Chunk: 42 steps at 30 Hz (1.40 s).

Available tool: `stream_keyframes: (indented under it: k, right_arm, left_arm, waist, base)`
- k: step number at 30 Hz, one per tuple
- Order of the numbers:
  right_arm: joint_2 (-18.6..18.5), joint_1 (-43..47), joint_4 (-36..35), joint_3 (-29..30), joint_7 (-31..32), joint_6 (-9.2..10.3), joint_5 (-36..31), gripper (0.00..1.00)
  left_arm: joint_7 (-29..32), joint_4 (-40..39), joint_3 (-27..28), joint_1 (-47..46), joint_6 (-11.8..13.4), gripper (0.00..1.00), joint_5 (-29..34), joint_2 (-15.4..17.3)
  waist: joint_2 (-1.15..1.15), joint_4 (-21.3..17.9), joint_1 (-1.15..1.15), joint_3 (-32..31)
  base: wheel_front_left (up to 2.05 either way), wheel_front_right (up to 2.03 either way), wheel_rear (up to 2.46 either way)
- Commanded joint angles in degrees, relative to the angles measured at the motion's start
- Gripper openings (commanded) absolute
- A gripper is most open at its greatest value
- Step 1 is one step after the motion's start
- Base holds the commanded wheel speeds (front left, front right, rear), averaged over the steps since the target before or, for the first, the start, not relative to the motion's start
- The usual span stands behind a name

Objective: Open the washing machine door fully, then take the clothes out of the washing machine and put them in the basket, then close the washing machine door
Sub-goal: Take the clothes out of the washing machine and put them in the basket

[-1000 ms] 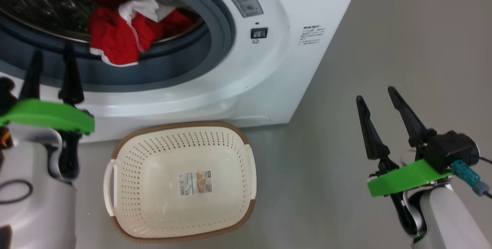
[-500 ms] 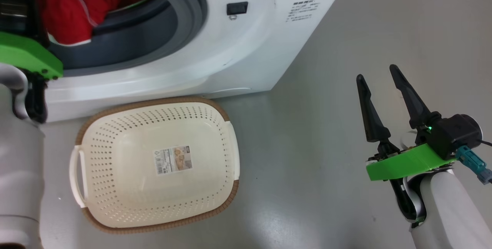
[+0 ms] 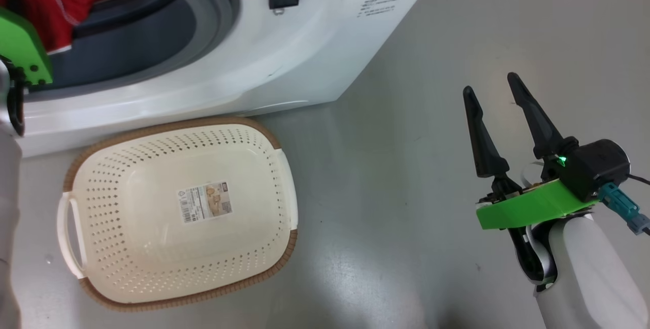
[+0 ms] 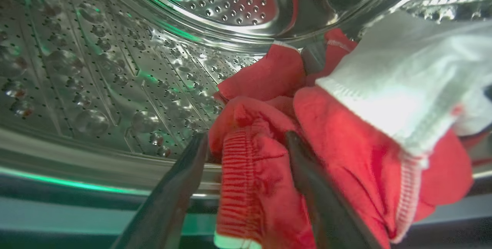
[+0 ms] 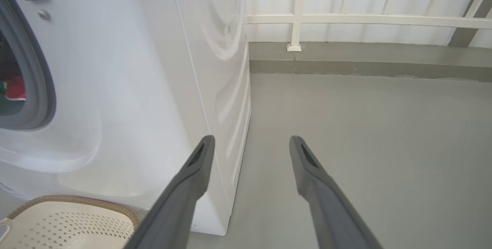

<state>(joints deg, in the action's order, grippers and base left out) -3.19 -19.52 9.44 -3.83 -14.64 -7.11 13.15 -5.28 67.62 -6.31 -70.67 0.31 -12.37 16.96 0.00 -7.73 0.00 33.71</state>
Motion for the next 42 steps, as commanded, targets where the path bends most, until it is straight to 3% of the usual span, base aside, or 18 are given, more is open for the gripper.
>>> stream_keyframes:
  k: [1, 10, 11, 13, 20, 29, 42]
  right_arm:
    - [0.2, -0.4, -1.4, -1.3, -0.4, -0.37, 0.4, 1.00]
    - [0.3, -0.8, -1.5, -1.8, -0.4, -0.37, 2.7, 1.00]
    - [0.3, -0.8, -1.5, -1.7, -0.4, -0.37, 2.8, 1.00]
    - [0.3, -0.8, -1.4, -1.7, -0.4, -0.37, 3.2, 1.00]
    - [0.3, -0.7, -1.2, -1.5, -0.4, -0.37, 3.6, 1.00]
    - [0.3, -0.4, -0.5, -1.1, -0.4, -0.37, 3.9, 1.00]
    - [0.3, 0.4, 0.0, -1.2, -0.4, -0.37, 4.6, 1.00]
  left_arm:
    - [1.1, 0.8, 0.2, 0.3, 0.6, 1.00, 0.7, 4.4]
    - [8.5, 4.3, -2.3, -0.8, 2.7, 0.98, 2.6, 6.7]
    - [9.2, 4.5, -2.4, -0.7, 2.9, 0.44, 2.5, 6.7]
    - [11.3, 4.9, -2.6, -0.4, 3.2, 0.00, 2.2, 6.4]
    - [7.7, 3.7, -2.5, 0.4, 3.4, 0.00, 1.3, 6.0]
    - [1.6, 1.9, -3.4, 2.5, 1.8, 0.00, 0.8, 5.6]
    - [-2.3, 1.0, -3.5, 5.9, 0.8, 0.00, -1.1, 4.7]
  waist:
    - [0.00, -0.6, 0.00, 0.5]
    - [0.00, -2.2, 0.00, 1.3]
    - [0.00, -2.2, 0.00, 1.3]
    - [0.00, -2.4, 0.00, 1.3]
    - [0.00, -2.0, 0.00, 1.0]
    - [0.00, -1.0, 0.00, 0.0]
    - [0.00, -0.3, 0.00, -2.8]
  base:
    - [0.00, 0.00, 0.00]
    - [0.00, 0.00, 0.00]
    - [0.00, 0.00, 0.00]
    - [0.00, 0.00, 0.00]
    - [0.00, 0.00, 0.00]
    - [0.00, 0.00, 0.00]
    - [0.00, 0.00, 0.00]
